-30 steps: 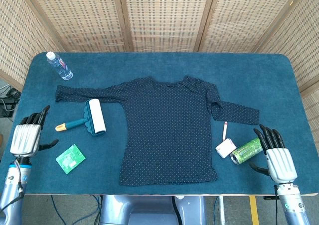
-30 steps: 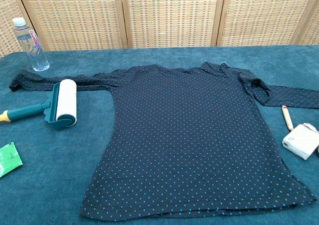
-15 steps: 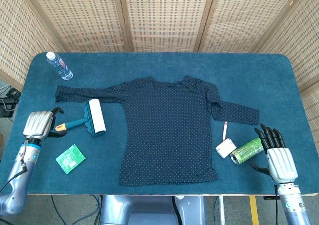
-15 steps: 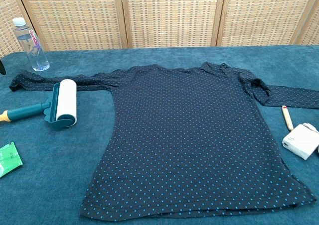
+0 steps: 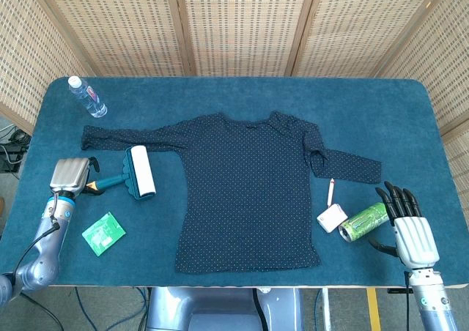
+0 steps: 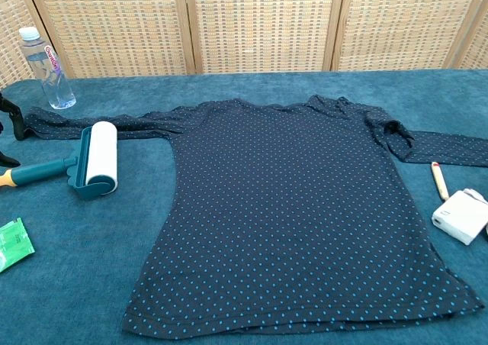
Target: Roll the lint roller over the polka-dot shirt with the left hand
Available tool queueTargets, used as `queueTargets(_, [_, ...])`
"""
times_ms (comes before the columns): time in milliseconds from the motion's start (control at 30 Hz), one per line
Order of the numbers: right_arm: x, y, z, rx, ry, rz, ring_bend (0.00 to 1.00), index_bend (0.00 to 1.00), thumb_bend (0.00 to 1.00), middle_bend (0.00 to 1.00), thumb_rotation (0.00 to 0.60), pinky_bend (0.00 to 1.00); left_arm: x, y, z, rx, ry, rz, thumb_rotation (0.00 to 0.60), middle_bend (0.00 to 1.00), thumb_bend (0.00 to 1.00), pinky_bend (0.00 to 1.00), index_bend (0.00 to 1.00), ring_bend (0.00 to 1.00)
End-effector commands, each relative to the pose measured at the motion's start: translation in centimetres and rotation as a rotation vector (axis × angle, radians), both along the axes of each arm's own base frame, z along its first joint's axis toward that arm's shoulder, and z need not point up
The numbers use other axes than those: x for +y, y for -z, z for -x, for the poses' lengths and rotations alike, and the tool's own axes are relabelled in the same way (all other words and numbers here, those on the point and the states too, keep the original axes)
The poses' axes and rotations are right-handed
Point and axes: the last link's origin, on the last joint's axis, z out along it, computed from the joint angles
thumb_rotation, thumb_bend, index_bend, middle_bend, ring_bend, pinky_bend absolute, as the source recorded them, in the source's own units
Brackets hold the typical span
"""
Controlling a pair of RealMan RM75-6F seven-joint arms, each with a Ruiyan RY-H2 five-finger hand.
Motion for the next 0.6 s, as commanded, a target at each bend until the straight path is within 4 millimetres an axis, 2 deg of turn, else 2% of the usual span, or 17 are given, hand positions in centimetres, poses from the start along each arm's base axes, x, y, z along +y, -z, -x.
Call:
queueTargets(33, [0.0,0.0,0.0,0.000,0.000,0.001,0.00,0.00,0.04,0.00,0.600,0.00,0.2,0.6,-0.1,0.012,-0.002,0.009,0.600,0.80,0.21,0.61,0.47,0.65])
queueTargets(167, [-0.1,0.0,0.1,0.000,0.004,0.001,0.00,0.00,0.04,0.00,0.600,0.00,0.5,1.0,-0.1,0.030,0.000,0.006,0.600,0.80,0.22,0.61,0.46,0.65])
queueTargets(300, [-0.1,0.0,0.1,0.000,0.004,-0.001,0.00,0.00,0.04,0.00,0.600,0.00,0.8,1.2,0.0,0.036,-0.008,0.000,0.600,0.80,0.35,0.61,0.45,0.65])
queueTargets(600, [-0.1,0.1,0.1,0.003,0.004,-0.001,0.00,0.00,0.04,0.00,0.600,0.00,1.1,2.2,0.7,0.027,-0.035,0.021,0.600,0.80,0.34,0.61,0.43,0.65])
